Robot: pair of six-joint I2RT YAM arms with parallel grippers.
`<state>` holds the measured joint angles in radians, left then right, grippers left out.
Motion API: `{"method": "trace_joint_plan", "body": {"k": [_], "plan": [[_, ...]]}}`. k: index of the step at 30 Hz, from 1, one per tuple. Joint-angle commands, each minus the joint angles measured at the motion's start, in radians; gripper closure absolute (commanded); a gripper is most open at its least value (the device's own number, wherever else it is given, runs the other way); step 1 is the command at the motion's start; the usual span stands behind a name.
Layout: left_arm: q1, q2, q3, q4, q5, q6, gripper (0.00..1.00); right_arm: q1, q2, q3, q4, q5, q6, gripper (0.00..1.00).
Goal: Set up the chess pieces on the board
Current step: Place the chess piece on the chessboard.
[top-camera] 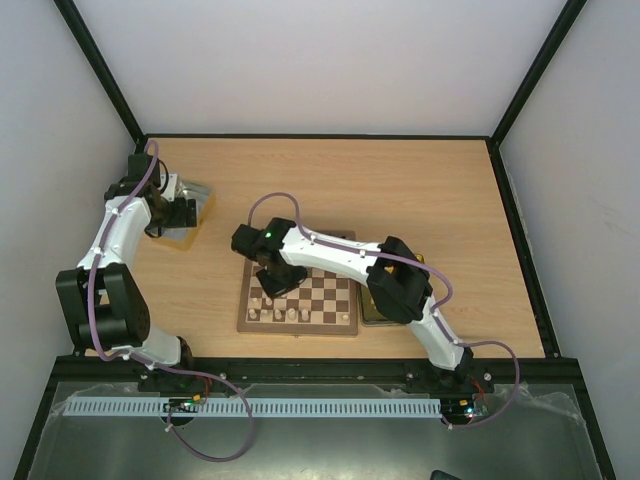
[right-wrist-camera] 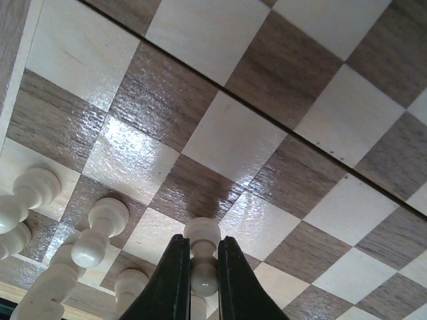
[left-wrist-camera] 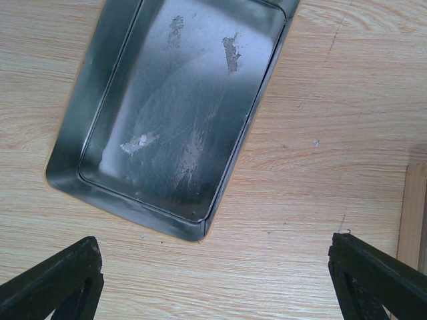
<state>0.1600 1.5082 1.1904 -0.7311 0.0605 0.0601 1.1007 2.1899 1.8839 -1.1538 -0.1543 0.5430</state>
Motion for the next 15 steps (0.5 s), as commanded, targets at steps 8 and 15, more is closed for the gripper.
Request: {"method": "trace_joint_plan", "body": {"k": [8,15], "plan": [[-0.004,-0.036,-0.007,-0.007,0.002,-0.005,0.07,0.038,0.021,0.035,-0.044,-0.013,-0.014,0.98],[-0.004,-0.046,-0.015,-0.004,0.002,-0.005,0.07,0.056,0.026,0.041,-0.051,-0.019,-0.014,0.98]]}}
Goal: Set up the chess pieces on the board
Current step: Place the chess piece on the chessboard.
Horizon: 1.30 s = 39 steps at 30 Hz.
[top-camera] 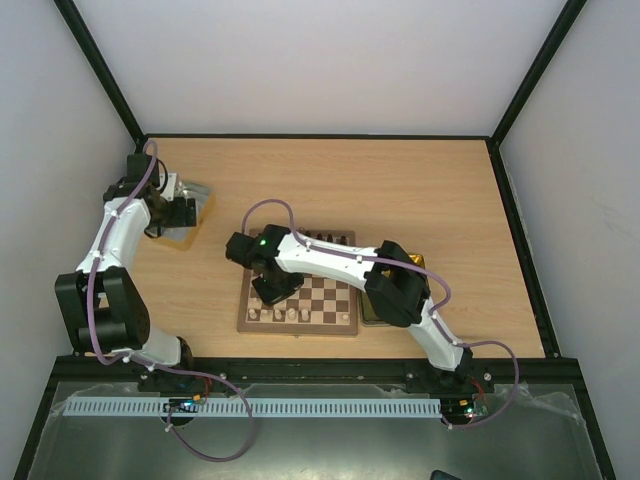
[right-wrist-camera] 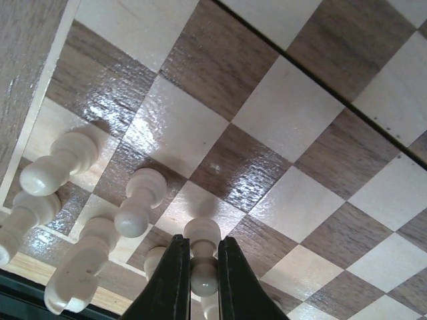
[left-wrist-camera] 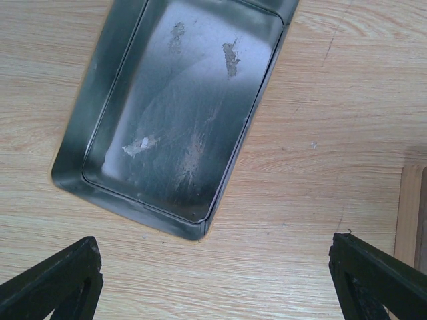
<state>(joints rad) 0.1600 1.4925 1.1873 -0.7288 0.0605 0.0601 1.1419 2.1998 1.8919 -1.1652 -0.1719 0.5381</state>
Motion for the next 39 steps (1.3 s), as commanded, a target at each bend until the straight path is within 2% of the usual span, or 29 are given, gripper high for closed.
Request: {"method": "trace_joint_plan", "body": {"k": [1,14,28,39], "plan": [[-0.004,-0.030,-0.011,-0.007,0.002,-0.004,0.07,0.018,0.017,0.031,-0.039,-0.001,-0.008,0.98],[-0.004,-0.038,-0.015,-0.006,-0.001,-0.006,0.07,0.024,0.017,0.018,-0.040,-0.008,-0.006,0.98],[-0.004,-0.034,-0.015,-0.004,-0.002,-0.006,0.07,0.025,0.024,0.018,-0.041,-0.012,-0.006,0.89],[-0.004,-0.028,-0.013,-0.006,-0.002,-0.004,0.07,0.024,0.024,0.013,-0.037,-0.019,-0.007,0.88]]}}
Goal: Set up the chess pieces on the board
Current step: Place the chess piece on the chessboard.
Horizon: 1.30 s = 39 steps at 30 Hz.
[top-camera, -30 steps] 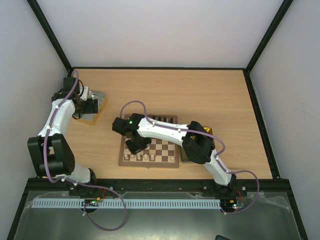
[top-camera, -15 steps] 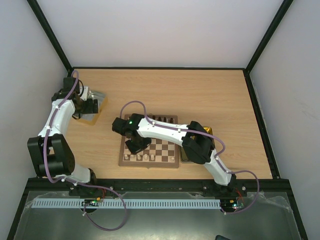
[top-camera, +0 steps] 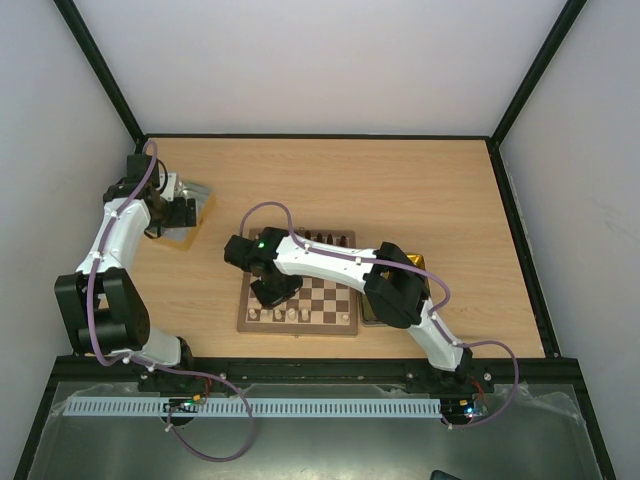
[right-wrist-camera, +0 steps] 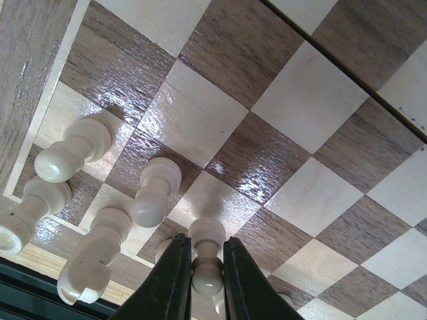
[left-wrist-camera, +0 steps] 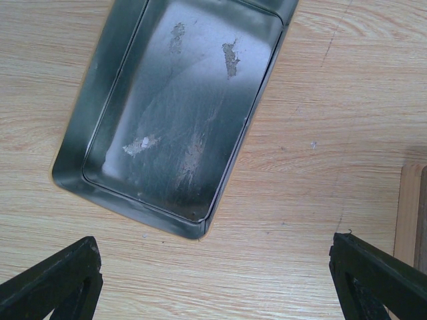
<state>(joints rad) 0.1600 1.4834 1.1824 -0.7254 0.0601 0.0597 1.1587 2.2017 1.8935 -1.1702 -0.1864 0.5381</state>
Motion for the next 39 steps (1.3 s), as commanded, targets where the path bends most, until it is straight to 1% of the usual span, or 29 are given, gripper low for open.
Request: {"method": "trace_joint_plan", "body": {"k": [1,8,39], "plan": [[-0.004,-0.019,-0.008,-0.009,-0.002,-0.004,0.07,0.007,0.022,0.011,-0.032,-0.006,-0.008,0.88],[-0.004,-0.021,-0.010,-0.008,0.000,-0.004,0.07,0.007,0.025,0.009,-0.030,-0.020,-0.011,0.85],[-0.004,-0.008,0.003,-0.012,0.000,-0.006,0.07,0.000,0.027,0.019,-0.032,0.008,-0.010,0.85]]}}
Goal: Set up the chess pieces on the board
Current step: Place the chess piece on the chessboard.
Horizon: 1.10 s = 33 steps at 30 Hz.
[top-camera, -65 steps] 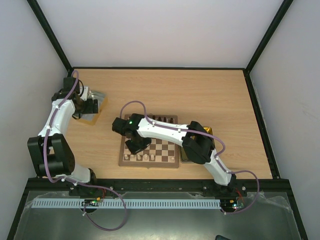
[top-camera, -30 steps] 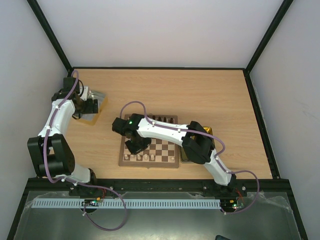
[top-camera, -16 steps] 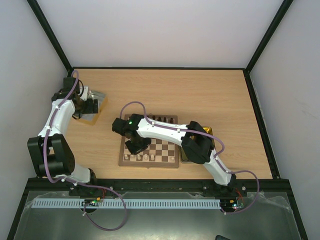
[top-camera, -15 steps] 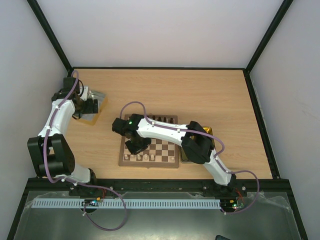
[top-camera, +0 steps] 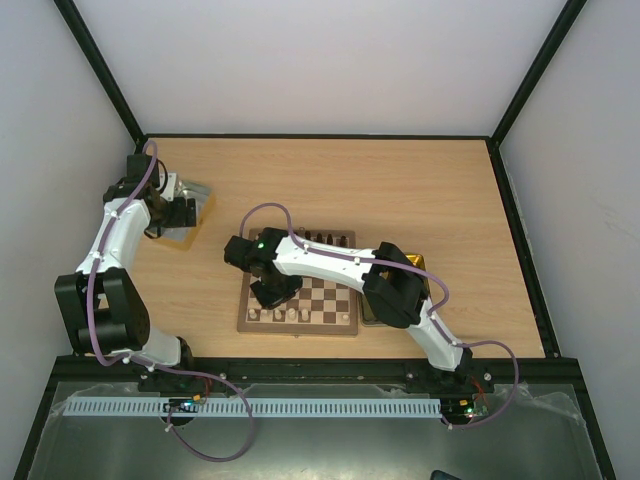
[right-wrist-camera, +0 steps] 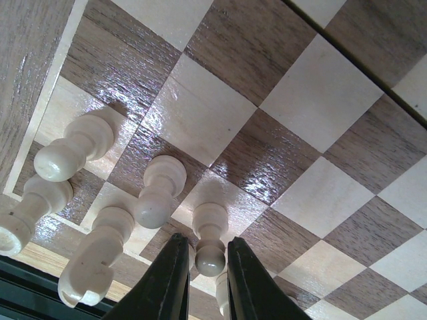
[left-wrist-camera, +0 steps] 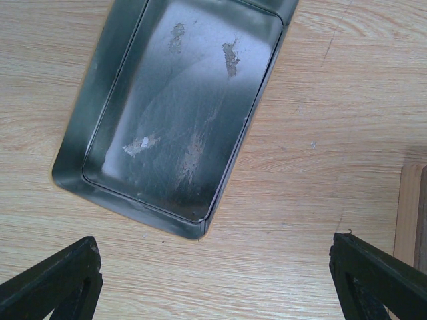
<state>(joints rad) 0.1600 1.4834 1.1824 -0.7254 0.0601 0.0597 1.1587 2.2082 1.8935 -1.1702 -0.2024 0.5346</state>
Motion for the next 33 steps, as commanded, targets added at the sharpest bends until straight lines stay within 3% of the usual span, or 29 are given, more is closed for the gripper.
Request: {"method": "trace_joint_plan", "body": {"k": [1,19,26,33], "plan": [[-0.004,-0.008,0.002,-0.012,0.000,-0.006,0.07,0.000,0.022,0.019,-0.032,0.025,-0.006,0.85],[-0.004,-0.012,-0.003,-0.011,-0.005,-0.006,0.07,-0.002,0.022,0.014,-0.033,0.029,0.001,0.85],[-0.004,-0.012,-0.003,-0.011,-0.003,-0.006,0.07,-0.002,0.021,0.015,-0.031,0.023,0.001,0.77],[-0.004,-0.017,-0.005,-0.011,-0.002,-0.006,0.07,-0.002,0.017,0.019,-0.031,0.028,0.005,0.76]]}}
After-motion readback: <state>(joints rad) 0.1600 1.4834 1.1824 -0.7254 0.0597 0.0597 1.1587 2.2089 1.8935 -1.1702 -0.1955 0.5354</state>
